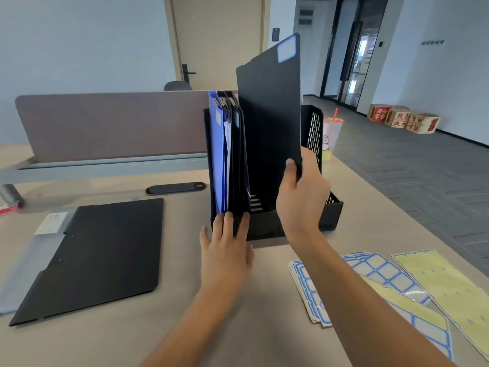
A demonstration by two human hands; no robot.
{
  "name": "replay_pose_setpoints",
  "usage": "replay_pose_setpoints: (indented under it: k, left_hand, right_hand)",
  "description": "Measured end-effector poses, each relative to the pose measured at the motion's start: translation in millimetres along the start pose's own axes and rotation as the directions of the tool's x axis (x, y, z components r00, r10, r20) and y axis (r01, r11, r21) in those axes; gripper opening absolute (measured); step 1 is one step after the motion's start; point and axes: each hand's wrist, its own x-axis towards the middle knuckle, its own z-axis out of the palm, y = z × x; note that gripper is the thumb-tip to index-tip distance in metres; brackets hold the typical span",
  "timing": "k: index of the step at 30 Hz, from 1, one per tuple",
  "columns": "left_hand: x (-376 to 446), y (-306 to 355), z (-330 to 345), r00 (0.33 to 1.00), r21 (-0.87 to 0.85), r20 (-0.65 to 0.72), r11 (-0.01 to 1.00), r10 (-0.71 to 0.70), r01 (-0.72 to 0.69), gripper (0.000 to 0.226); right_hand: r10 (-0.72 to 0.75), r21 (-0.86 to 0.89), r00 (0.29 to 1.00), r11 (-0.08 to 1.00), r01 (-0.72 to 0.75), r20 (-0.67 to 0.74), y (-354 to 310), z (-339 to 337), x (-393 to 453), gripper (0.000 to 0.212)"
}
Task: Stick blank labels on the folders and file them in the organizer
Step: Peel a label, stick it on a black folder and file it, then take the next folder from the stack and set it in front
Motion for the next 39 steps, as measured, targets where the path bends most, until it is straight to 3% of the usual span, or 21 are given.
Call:
replay_pose_setpoints:
  k: [10, 17, 22, 31, 39]
  left_hand:
    - [1.5, -4.3, 6.8, 0.997, -0.083, -0.080, 0.996, -0.001, -0.005, 0.067]
    - [0.5, -3.7, 6.3, 0.997, -0.112, -0.075, 0.994, -0.005, -0.003, 0.069]
    - [-0.7, -4.8, 6.5, 0.997, -0.121, -0.080, 0.993, -0.012, 0.002, 0.069]
    - [-1.0, -5.8, 9.0, 0.994, -0.126, -0.109, 0.992, -0.017, 0.003, 0.068]
    - [-1.3, -8.0, 9.7, 0.991, -0.141, -0.128, 0.990, -0.025, 0.007, 0.067]
  right_hand:
    - [-0.065, 0.060, 0.986, 0.997, 0.056, 0.156, 22.3, 54.2, 0.9, 0.033]
    - [-0.044, 0.147, 0.953, 0.989, -0.001, 0.299, 25.5, 58.1, 9.8, 0.033]
    - [-0.007, 0.184, 0.911, 0.980, -0.076, 0.411, 31.1, 62.5, 7.0, 0.039]
    - [0.012, 0.035, 0.809, 0.999, -0.040, 0.588, 58.5, 48.8, -11.8, 0.039]
    - [0.006, 0.059, 0.735, 0.996, -0.062, 0.678, 56.8, 39.5, -10.6, 0.035]
